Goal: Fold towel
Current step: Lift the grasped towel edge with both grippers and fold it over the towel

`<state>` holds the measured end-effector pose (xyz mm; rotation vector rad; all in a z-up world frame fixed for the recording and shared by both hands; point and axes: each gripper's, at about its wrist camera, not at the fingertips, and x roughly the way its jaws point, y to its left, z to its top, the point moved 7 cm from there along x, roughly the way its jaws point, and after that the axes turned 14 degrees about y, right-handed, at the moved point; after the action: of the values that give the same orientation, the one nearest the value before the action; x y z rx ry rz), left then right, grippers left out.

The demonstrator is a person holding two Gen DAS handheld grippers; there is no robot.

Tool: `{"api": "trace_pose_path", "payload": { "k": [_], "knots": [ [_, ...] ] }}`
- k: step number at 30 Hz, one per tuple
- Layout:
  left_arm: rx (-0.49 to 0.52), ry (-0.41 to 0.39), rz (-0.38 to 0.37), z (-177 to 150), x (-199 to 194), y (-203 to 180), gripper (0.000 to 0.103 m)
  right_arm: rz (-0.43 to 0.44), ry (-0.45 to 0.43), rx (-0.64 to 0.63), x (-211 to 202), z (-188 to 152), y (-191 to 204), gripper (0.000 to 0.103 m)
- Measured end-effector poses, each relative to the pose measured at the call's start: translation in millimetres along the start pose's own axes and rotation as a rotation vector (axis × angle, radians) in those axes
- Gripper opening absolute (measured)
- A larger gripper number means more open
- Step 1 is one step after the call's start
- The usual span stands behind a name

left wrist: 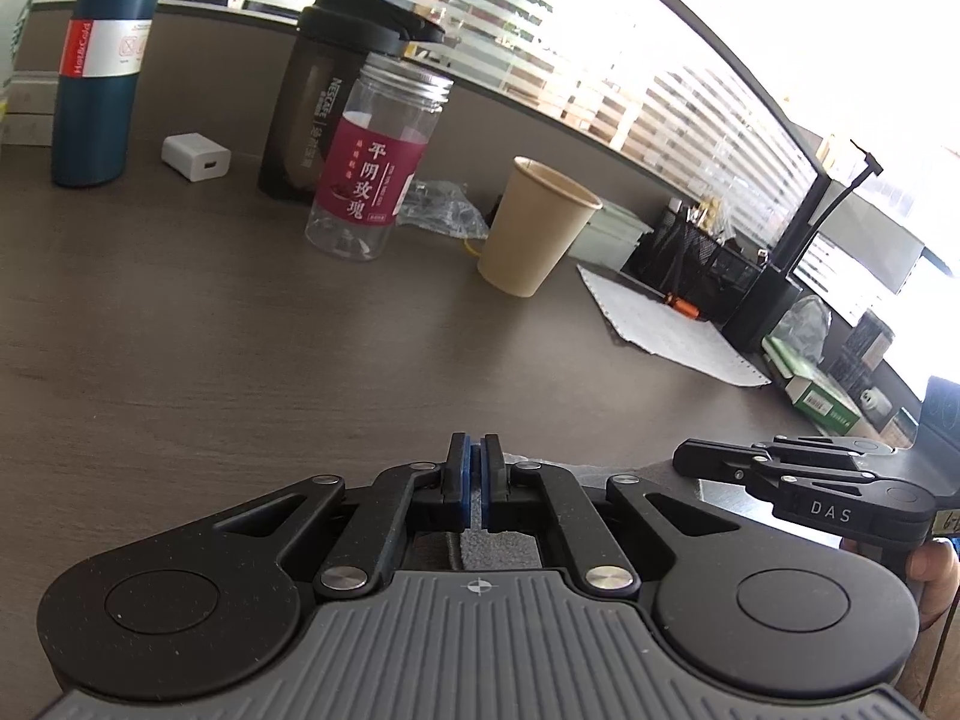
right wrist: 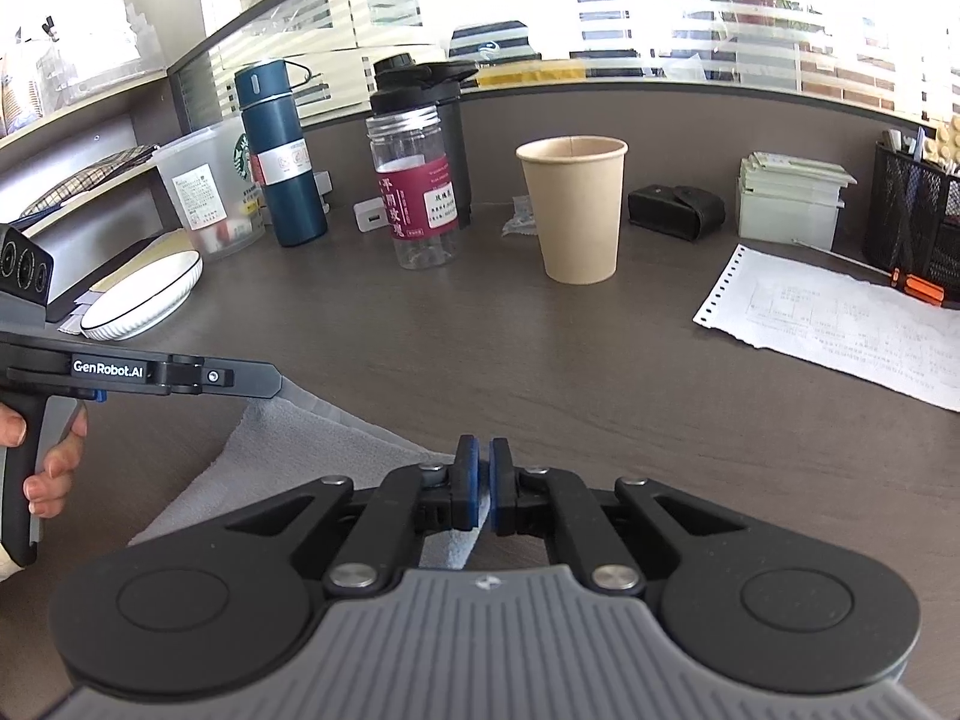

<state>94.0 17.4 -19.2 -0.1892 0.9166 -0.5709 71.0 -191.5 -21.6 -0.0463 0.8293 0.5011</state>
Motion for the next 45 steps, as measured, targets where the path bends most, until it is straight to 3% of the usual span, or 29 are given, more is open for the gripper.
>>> {"api": "trace_pose_path", "payload": {
  "k": [19, 45],
  "knots": [
    [0.017, -0.061, -0.083, -15, -38, -23, 0.004, -0.012, -0.056, -0.052, -42, -14, 23, 0.003],
    [0.061, 0.022, -0.049, -60, -78, -38, 0.005, 0.052, -0.066, -0.089, -81, -61, 61, 0.003]
  ]
}}
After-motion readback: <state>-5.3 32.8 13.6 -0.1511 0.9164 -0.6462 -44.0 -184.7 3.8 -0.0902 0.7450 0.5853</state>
